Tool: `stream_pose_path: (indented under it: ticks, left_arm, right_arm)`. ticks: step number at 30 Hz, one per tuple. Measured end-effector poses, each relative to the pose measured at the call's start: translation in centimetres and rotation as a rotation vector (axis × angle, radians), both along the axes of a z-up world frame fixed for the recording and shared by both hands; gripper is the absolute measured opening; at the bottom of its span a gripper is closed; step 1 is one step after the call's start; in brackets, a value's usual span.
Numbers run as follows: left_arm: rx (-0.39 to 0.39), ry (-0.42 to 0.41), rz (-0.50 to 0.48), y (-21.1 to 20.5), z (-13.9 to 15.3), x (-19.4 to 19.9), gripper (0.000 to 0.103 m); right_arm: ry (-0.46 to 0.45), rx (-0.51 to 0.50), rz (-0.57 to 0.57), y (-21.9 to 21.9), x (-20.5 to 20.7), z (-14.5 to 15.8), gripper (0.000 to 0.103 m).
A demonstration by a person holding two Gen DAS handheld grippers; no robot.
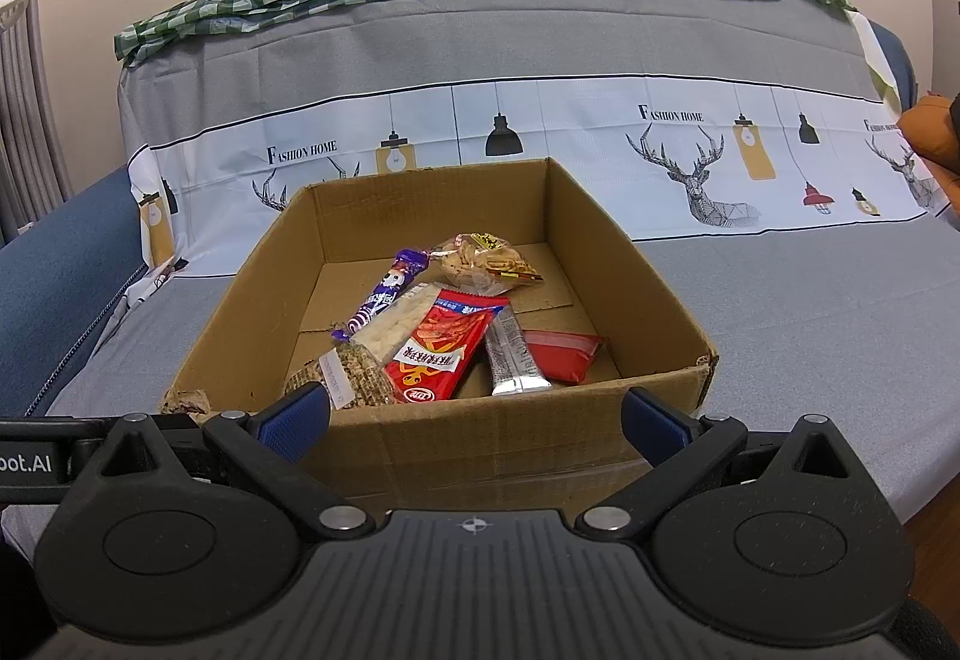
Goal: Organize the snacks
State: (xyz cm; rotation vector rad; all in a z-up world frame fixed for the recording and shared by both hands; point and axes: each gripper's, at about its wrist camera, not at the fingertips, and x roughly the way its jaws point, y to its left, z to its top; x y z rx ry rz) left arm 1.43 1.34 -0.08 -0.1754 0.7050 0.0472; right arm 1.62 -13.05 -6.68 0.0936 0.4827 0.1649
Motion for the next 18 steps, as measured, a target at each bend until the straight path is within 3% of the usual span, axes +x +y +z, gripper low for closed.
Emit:
stream_pose_path:
  ticks: [18]
  left_arm:
    - [0.012, -0.025, -0.022, -0.47, 0.05, -0.14, 0.103]
  right_arm:
    - [0.001, 0.0, 0.002, -0.14, 0.06, 0.06, 0.102]
